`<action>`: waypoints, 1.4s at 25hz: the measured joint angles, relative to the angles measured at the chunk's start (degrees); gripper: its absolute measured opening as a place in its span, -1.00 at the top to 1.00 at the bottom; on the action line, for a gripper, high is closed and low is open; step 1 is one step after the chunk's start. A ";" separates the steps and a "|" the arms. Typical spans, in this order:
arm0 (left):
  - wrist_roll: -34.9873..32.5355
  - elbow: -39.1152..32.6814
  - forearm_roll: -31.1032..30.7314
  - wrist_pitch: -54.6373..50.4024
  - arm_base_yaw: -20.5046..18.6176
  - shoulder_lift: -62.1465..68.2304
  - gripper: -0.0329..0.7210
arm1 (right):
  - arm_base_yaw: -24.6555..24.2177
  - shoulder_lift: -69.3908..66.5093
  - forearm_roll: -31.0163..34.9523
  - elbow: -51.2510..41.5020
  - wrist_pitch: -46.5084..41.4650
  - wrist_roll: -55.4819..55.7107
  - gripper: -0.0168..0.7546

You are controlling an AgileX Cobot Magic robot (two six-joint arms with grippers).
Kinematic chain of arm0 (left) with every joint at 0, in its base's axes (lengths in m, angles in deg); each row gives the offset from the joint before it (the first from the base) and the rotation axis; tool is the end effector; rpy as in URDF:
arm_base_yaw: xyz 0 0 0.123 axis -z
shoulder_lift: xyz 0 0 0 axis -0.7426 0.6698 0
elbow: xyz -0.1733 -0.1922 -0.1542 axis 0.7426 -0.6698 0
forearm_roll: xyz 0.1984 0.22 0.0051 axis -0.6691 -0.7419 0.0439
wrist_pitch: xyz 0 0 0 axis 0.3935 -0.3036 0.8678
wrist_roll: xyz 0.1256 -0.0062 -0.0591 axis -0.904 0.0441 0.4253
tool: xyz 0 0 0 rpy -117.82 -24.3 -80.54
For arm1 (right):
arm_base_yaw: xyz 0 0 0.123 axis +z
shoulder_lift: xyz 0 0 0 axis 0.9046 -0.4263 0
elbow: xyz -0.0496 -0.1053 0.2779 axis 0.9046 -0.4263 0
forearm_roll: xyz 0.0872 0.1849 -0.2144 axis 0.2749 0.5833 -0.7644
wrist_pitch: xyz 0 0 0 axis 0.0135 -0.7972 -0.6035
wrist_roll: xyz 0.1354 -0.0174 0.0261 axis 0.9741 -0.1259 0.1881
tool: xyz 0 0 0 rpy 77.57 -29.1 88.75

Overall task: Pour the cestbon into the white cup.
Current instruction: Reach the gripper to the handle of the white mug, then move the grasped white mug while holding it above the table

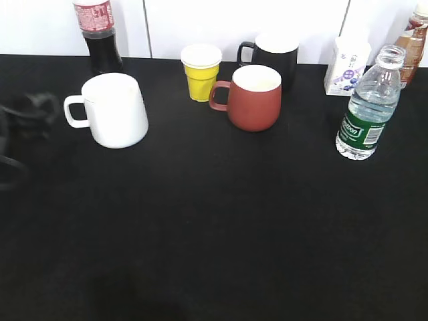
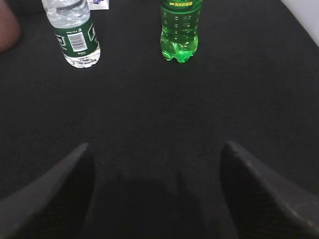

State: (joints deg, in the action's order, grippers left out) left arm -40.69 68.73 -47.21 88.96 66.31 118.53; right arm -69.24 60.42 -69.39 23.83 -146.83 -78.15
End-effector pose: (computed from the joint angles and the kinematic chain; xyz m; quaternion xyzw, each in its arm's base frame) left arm 0.3040 -0.0819 0.1587 -0.0051 0.8074 -0.1111 0.5794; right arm 0.0601 -0.0047 0.2813 0.0596 0.8428 -0.0040 0.5349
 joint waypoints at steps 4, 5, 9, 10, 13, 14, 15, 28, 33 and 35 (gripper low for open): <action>0.45 -0.06 -0.15 16.85 0.00 12.90 -0.48 | 0.00 0.00 0.00 0.00 0.00 0.00 -0.58; 0.50 -0.06 -0.15 18.93 0.00 14.15 -0.45 | 0.00 0.00 0.00 0.00 0.00 0.00 -0.58; 0.50 -0.06 -0.65 25.08 0.00 19.86 -0.44 | 0.00 0.00 0.00 0.00 0.00 0.00 -0.58; 0.50 0.23 -1.01 25.79 0.00 21.55 -0.42 | 0.00 0.00 0.00 0.00 0.00 0.00 -0.58; 0.50 2.38 -2.64 27.00 0.00 24.71 -0.40 | 0.00 0.00 0.00 0.00 0.00 0.00 -0.58; 0.50 3.50 -2.77 27.12 0.00 25.72 -0.40 | 0.00 0.00 0.00 0.00 0.00 0.00 -0.58; 0.50 4.27 -2.81 27.27 0.00 26.61 -0.40 | 0.00 0.00 0.00 0.00 0.00 0.00 -0.58; 0.50 20.75 -20.86 26.71 -8.90 37.82 0.29 | 0.00 0.00 0.00 0.00 0.00 0.00 -0.58; 0.28 19.39 -24.45 26.69 -9.02 35.37 0.81 | 0.00 0.00 0.00 0.00 0.00 0.00 -0.58; 2.41 16.71 -28.75 29.61 -9.02 30.24 0.81 | 0.00 0.00 0.00 0.00 0.00 0.00 -0.58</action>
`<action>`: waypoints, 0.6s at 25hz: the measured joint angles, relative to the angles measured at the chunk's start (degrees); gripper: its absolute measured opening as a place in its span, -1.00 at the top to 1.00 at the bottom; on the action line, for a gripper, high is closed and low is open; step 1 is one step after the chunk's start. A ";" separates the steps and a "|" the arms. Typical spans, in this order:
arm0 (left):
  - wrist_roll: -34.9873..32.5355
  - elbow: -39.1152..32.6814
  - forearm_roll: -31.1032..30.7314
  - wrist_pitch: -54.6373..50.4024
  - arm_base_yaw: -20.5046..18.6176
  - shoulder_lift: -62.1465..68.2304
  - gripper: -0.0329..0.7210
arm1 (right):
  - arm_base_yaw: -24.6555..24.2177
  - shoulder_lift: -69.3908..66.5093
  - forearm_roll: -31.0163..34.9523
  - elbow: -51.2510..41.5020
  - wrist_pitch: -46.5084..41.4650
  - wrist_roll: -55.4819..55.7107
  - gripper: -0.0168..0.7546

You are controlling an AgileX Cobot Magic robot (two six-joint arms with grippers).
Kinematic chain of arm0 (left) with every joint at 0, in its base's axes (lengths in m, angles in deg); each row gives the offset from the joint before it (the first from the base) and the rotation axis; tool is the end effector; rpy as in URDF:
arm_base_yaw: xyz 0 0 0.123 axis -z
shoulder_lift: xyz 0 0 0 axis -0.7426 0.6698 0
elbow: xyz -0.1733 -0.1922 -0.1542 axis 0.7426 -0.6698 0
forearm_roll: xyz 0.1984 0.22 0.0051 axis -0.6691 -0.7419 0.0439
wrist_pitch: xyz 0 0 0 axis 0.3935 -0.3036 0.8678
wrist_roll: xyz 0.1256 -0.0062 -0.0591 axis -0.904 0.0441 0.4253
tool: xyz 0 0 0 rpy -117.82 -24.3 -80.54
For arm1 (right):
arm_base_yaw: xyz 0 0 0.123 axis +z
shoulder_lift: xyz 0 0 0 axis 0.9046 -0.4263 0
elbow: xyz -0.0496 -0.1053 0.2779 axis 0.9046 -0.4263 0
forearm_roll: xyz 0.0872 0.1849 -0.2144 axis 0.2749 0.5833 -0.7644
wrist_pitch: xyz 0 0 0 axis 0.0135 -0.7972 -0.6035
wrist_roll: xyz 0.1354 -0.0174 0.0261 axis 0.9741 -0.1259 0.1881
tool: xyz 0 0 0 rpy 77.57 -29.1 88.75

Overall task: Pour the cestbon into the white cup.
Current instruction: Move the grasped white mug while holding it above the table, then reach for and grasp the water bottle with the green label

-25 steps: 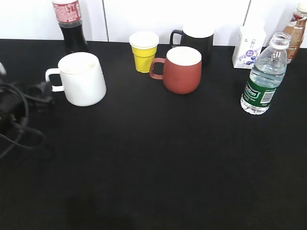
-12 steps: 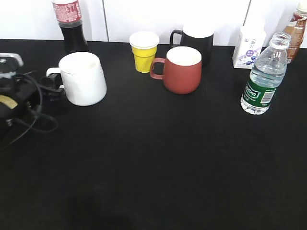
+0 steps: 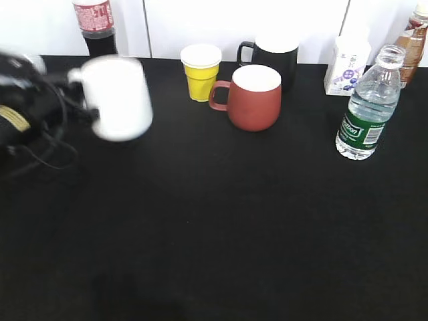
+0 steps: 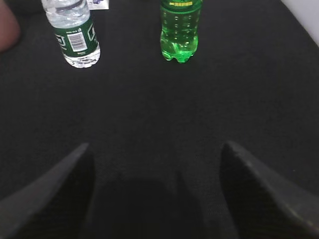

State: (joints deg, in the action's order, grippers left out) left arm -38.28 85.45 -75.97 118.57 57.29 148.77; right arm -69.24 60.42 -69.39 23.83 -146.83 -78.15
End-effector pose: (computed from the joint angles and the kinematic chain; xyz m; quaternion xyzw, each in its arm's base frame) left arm 0.4026 -0.1007 0.1221 0.1529 0.7019 -0.1352 0.6824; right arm 0.0601 -0.0047 0.2813 0.0596 0.8428 -0.0040 0.5349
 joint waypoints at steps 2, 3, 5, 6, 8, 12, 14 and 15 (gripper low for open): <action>2.31 -2.74 -3.97 1.60 0.00 -5.86 0.81 | 0.00 0.00 0.00 0.00 0.00 0.00 -0.58; 2.79 -4.10 -5.83 1.77 0.00 -8.76 0.81 | 0.00 0.00 0.00 0.00 0.00 0.00 -0.58; 4.05 -6.01 -9.10 1.82 0.05 -12.96 0.81 | 0.00 0.00 0.00 0.00 0.00 0.00 -0.58; 7.21 -6.29 -11.06 1.93 0.05 -14.01 0.81 | 0.00 0.00 0.00 0.00 0.00 0.00 -0.58; 11.02 -6.40 -17.68 2.17 0.05 -14.34 0.81 | 0.00 0.00 0.00 0.00 0.00 0.00 -0.58; 13.12 -6.44 -20.49 2.12 3.37 -14.40 0.81 | 0.00 -2.02 5.47 1.58 8.12 -4.76 -0.58; 13.12 -6.44 -20.81 1.25 4.97 -14.50 0.81 | 0.00 -9.86 16.03 2.16 24.68 -18.55 -0.58; 13.12 -6.44 -20.88 1.18 5.02 -14.50 0.81 | 0.00 -15.26 22.12 2.19 30.66 -25.43 -0.58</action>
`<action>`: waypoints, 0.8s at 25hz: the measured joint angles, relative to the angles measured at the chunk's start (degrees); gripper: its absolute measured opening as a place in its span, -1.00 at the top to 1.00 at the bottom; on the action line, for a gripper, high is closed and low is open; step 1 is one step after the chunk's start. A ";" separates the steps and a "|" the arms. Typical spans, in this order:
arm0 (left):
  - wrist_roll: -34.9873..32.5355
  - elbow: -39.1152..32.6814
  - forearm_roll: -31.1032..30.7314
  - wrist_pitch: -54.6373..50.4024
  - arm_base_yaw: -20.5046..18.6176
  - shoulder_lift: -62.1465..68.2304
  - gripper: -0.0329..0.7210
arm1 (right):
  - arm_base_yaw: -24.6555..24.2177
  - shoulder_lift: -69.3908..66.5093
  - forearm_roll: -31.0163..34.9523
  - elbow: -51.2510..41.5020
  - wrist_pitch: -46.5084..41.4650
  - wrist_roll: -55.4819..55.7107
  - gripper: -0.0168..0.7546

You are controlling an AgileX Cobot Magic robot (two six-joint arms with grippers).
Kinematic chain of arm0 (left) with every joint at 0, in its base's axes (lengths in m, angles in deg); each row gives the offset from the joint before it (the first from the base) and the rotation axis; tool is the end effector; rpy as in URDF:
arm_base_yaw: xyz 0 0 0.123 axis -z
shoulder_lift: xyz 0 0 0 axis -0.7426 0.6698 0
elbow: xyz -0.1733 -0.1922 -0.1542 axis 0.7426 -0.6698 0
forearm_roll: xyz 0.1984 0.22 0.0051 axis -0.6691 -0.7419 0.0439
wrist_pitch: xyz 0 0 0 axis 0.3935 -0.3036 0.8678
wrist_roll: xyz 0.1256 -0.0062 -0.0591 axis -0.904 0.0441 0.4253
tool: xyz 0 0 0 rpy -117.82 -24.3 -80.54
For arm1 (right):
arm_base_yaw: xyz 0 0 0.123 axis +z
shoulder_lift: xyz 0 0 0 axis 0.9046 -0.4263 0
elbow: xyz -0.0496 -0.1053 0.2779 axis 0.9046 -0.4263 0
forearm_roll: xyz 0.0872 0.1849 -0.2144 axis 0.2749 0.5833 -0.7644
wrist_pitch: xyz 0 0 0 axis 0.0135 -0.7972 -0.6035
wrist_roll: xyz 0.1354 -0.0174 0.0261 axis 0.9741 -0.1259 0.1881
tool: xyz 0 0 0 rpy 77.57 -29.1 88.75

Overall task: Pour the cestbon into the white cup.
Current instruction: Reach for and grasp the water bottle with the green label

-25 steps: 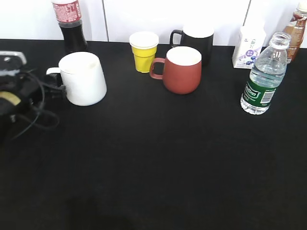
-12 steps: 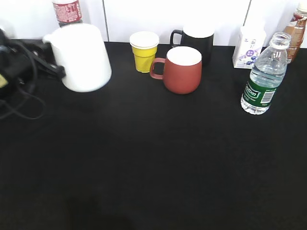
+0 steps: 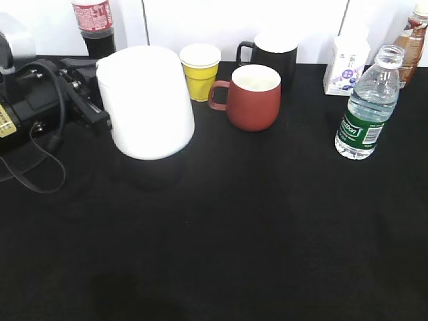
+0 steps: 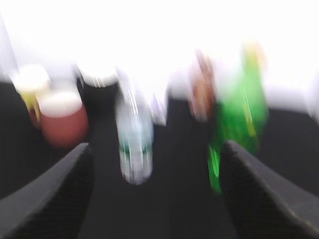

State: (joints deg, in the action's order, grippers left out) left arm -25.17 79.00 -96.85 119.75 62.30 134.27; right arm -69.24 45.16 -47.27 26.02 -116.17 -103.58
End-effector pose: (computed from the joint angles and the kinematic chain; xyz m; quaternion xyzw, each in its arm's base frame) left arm 0.3297 -0.1624 0.1818 0.2781 0.6320 -0.2895 0.6629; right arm 0.1272 0.0155 0.3466 -0.0472 0.7405 0.0289 0.6697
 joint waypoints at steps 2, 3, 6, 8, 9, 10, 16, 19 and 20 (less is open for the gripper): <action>0.00 0.00 0.83 -0.25 0.00 0.00 0.81 | 0.00 -10.11 8.98 0.00 7.33 -9.30 -0.58; 0.00 0.00 0.88 -0.30 0.00 0.00 0.81 | 0.00 -14.88 12.09 -0.59 10.40 -12.52 -0.58; 0.00 0.00 1.11 -0.30 0.00 0.00 0.81 | 0.00 -23.96 25.87 -5.08 17.93 -28.75 -0.58; 0.00 0.00 1.17 -0.30 0.00 0.00 0.81 | 0.31 -27.43 32.28 -7.66 20.44 -35.55 -0.58; 0.00 0.00 1.24 -0.30 0.00 0.00 0.81 | 1.10 -28.79 33.70 -7.98 21.78 -36.64 -0.58; 0.00 0.00 1.29 -0.36 0.00 0.00 0.81 | 2.35 -29.75 34.24 -7.98 23.43 -37.11 -0.58; 0.00 0.00 1.33 -1.20 0.00 0.00 0.81 | 10.63 -35.06 34.26 -5.57 25.43 -41.58 -0.58; 0.00 0.00 1.33 -1.26 0.00 0.00 0.80 | 19.94 -42.84 34.56 -5.43 35.79 -40.35 -0.58; 0.00 0.00 1.36 -1.26 0.00 0.00 0.80 | 22.63 -45.61 34.44 -5.43 39.91 -37.85 -0.58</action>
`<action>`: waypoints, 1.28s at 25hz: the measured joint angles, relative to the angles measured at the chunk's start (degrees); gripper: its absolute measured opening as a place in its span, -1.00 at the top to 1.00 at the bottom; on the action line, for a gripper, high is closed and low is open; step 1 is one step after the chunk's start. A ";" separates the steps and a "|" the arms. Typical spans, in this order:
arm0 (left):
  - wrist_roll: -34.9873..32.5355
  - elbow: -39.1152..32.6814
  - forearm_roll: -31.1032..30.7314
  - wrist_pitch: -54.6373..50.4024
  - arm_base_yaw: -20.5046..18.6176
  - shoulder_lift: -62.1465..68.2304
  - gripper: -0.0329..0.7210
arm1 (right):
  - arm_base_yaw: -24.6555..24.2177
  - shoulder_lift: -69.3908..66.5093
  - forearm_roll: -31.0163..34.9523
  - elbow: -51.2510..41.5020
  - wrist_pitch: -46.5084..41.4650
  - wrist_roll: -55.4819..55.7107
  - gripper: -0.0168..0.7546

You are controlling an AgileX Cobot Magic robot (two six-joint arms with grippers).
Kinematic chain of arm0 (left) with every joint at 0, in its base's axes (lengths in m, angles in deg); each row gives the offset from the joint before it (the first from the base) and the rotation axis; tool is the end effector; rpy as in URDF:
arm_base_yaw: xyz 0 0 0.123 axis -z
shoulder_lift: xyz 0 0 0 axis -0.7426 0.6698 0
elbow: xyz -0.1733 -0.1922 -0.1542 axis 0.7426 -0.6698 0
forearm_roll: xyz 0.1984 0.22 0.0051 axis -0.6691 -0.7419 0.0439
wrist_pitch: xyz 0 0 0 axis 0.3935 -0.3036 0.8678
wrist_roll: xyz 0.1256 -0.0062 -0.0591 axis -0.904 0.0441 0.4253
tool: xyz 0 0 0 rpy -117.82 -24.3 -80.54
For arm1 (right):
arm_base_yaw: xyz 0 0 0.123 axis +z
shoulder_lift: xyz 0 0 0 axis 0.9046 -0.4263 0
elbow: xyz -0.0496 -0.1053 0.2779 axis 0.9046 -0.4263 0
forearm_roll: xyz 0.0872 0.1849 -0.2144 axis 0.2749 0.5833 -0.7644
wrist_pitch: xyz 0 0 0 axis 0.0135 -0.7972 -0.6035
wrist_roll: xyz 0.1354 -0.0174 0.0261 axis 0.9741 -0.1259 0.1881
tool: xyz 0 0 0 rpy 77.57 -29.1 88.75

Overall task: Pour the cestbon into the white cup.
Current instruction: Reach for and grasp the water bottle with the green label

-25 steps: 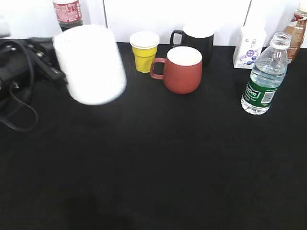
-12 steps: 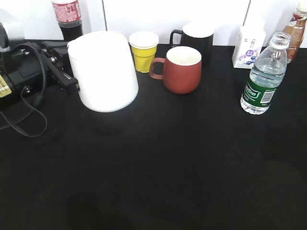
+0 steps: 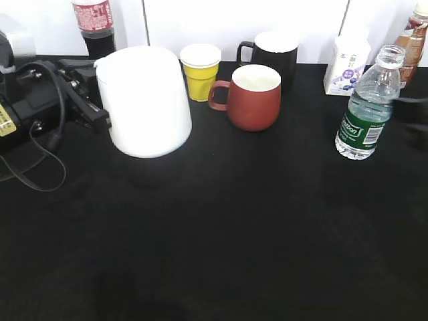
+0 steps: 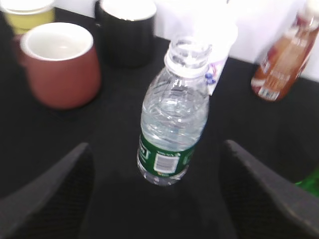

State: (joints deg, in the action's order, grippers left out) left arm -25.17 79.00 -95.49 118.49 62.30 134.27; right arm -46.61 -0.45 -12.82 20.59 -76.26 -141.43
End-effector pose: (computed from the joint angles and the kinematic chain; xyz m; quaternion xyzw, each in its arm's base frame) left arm 0.3325 -0.1598 0.1798 0.2678 0.6419 -0.2821 0.6607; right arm 0.2702 0.0657 0.2157 -0.1150 0.8277 0.0038 0.5492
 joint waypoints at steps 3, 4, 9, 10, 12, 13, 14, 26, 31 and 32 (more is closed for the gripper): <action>0.00 0.00 0.04 -0.27 0.00 0.00 0.80 | 5.60 -7.88 -3.00 0.00 11.28 11.39 -0.58; 0.00 0.00 0.04 -0.34 0.00 0.00 0.80 | 6.21 -10.30 -6.02 0.00 13.19 16.19 -0.58; 0.04 0.00 0.07 -0.34 0.00 0.00 0.80 | 6.30 -18.59 -22.72 -3.72 24.18 41.87 -0.40; 0.04 0.00 0.07 -0.35 0.00 0.00 0.80 | 6.30 -19.27 -25.55 -5.50 27.33 45.85 -0.34; 0.04 0.00 0.11 -0.35 0.00 0.00 0.80 | 6.30 -21.11 -29.15 -7.58 31.65 51.44 -0.32; 0.04 0.00 0.11 -0.35 0.00 0.00 0.79 | 6.30 -22.16 -30.80 -7.77 32.57 52.54 -0.32; 0.04 0.00 0.11 -0.40 0.00 0.00 0.79 | 6.30 -23.51 -32.27 -7.90 33.71 53.05 -0.32; 0.04 0.00 0.11 -1.46 0.00 0.00 0.79 | 6.48 -43.37 -31.93 -3.84 55.29 53.47 -0.73; 0.04 0.00 0.11 -1.64 0.00 0.00 0.79 | 6.48 -49.48 -27.34 2.01 55.34 53.47 -0.73; 0.04 0.00 0.11 -1.64 0.00 0.00 0.79 | 6.29 -50.55 -26.49 3.49 55.44 53.53 -0.73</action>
State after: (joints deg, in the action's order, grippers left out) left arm -25.12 79.00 -95.38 116.85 62.30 134.27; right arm -40.31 -51.00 -39.31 24.08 -20.82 -87.89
